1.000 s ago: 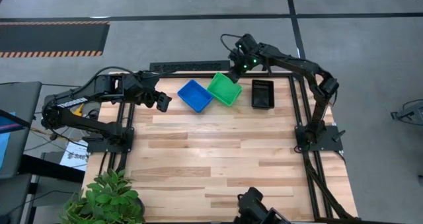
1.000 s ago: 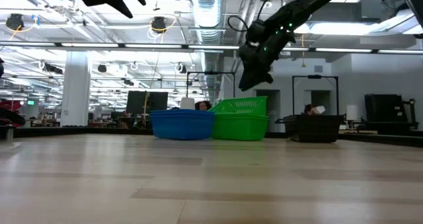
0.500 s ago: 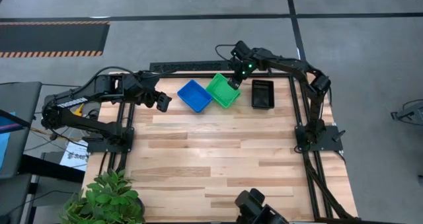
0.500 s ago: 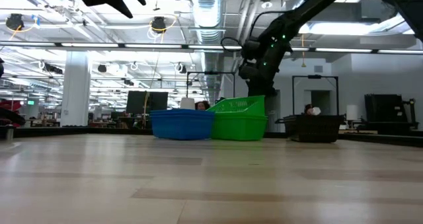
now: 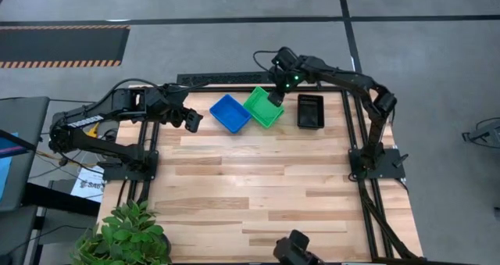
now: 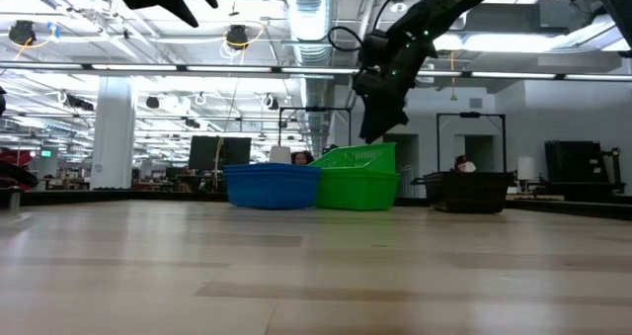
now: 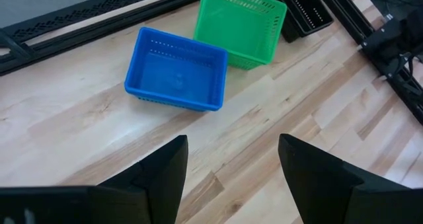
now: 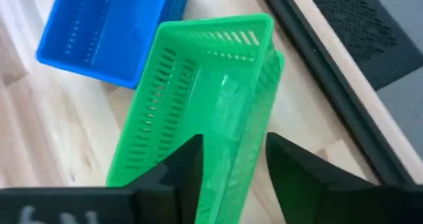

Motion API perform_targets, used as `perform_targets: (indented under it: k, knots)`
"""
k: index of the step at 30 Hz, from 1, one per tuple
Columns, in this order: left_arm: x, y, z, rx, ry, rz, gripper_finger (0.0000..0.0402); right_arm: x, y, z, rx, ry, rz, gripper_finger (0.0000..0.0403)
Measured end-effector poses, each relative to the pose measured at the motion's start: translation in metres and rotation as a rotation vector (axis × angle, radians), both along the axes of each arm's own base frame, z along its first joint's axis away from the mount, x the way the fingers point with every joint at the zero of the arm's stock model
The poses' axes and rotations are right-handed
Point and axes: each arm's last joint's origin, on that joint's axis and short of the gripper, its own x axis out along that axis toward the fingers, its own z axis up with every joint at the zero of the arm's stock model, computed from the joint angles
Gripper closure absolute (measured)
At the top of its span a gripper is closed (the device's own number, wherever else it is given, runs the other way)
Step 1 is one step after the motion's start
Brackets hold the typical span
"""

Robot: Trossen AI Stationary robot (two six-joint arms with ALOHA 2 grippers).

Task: Stack baskets by color
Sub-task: Stack the bottom green bin on the green bins

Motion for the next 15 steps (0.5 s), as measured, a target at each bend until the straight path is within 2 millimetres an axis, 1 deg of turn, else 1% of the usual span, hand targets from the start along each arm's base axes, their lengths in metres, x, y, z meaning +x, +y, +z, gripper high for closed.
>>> perform_targets:
  k: [4, 7, 11, 13, 15]
  knots:
    - [0.000, 0.000, 0.000, 0.005, 0.003, -0.005, 0.0177, 0.005, 0.007, -0.001, -0.104, 0.080, -0.017, 0.0188]
    - [0.000, 0.000, 0.000, 0.005, 0.003, -0.005, 0.0177, 0.010, 0.011, -0.005, -0.157, 0.125, -0.005, 0.0180]
    - [0.000, 0.000, 0.000, 0.005, 0.003, -0.005, 0.0177, 0.016, 0.012, -0.019, -0.136, 0.163, 0.013, 0.0186]
    - [0.000, 0.000, 0.000, 0.005, 0.003, -0.005, 0.0177, 0.018, 0.013, -0.024, -0.124, 0.178, 0.016, 0.0196]
    - [0.000, 0.000, 0.000, 0.005, 0.003, -0.005, 0.0177, 0.018, 0.013, -0.023, -0.133, 0.176, 0.011, 0.0216]
